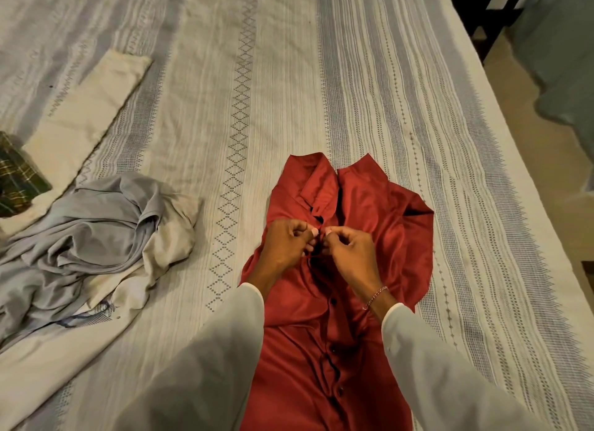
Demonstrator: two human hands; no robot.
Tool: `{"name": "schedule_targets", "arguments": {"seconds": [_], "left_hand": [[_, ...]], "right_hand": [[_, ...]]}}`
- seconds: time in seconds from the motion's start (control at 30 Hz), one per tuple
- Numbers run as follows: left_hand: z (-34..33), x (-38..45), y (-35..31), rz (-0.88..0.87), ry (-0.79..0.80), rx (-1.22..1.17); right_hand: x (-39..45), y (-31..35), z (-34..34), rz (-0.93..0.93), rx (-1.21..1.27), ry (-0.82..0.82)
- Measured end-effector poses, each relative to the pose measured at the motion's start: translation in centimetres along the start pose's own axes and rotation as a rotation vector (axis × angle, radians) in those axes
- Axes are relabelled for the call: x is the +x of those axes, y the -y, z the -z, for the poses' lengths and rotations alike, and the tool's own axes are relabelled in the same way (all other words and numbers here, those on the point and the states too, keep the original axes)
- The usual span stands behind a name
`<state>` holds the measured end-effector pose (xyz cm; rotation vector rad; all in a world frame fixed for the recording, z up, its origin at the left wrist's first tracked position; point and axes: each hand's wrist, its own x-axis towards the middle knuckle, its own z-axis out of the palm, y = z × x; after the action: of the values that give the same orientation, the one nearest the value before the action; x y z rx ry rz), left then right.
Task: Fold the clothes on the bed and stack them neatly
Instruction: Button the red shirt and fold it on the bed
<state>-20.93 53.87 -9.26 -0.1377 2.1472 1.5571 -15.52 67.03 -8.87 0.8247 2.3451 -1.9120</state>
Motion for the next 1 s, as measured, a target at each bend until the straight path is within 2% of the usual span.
{"name": "schedule_targets", "arguments": {"seconds": [0.13, 0.27, 0.5, 0.77, 0.83, 1.0], "left_hand": [[-0.1, 0.0, 0.4, 0.017, -0.002, -0.028], [-0.3, -0.1, 0.5, 0.005, -0.019, -0.038], [-0.7, -0.3, 0.4, 0.05, -0.093, -0.173], [-0.7, -0.2, 0.2, 0.089, -0.072, -0.19], [-0.7, -0.1, 0.1, 0.089, -0.066, -0.171], [-0.7, -0.1, 0.4, 0.106, -0.007, -0.08]], "right_hand": [[-0.1, 0.4, 0.2, 0.007, 0.022, 0.04], [0.2, 0.7, 0.3, -0.063, 0.092, 0.085], [0.4, 0.7, 0.0, -0.097, 0.059, 0.03], [0.2, -0.2, -0.6, 0.052, -0.085, -0.035], [0.4, -0.5, -0.5, 0.041, -0.053, 0.007], [0.4, -0.4, 0.1, -0.1, 0.209, 0.088]]}}
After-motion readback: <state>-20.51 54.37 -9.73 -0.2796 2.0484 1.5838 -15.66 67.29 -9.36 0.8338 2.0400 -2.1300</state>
